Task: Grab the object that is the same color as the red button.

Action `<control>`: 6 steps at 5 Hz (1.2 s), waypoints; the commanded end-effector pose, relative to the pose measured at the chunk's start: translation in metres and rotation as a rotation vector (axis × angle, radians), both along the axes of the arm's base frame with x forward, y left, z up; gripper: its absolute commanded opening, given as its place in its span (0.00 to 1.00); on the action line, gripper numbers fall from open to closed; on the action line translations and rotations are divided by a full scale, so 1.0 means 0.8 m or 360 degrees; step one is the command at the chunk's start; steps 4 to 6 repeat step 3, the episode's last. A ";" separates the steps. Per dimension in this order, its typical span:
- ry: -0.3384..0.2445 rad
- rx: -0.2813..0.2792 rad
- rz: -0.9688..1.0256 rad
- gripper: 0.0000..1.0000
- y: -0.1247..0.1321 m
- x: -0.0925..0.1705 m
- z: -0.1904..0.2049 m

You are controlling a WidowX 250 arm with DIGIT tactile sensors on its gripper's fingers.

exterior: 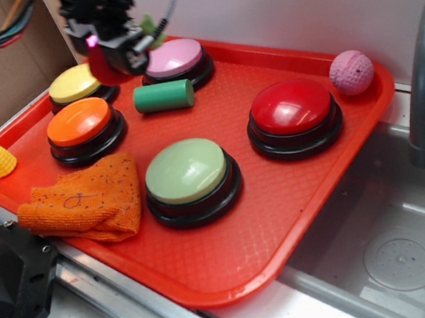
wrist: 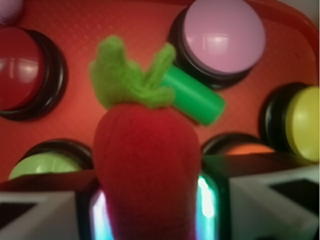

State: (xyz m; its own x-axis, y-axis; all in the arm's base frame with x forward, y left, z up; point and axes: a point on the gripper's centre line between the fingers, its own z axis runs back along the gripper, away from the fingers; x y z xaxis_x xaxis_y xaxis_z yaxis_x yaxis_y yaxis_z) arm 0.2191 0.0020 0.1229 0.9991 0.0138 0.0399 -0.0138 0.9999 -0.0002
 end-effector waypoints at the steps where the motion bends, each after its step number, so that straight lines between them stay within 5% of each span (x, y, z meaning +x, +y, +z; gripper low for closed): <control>1: 0.0030 -0.0032 0.0170 0.00 0.020 -0.060 0.050; 6: -0.0024 -0.0080 0.0228 0.00 0.027 -0.073 0.054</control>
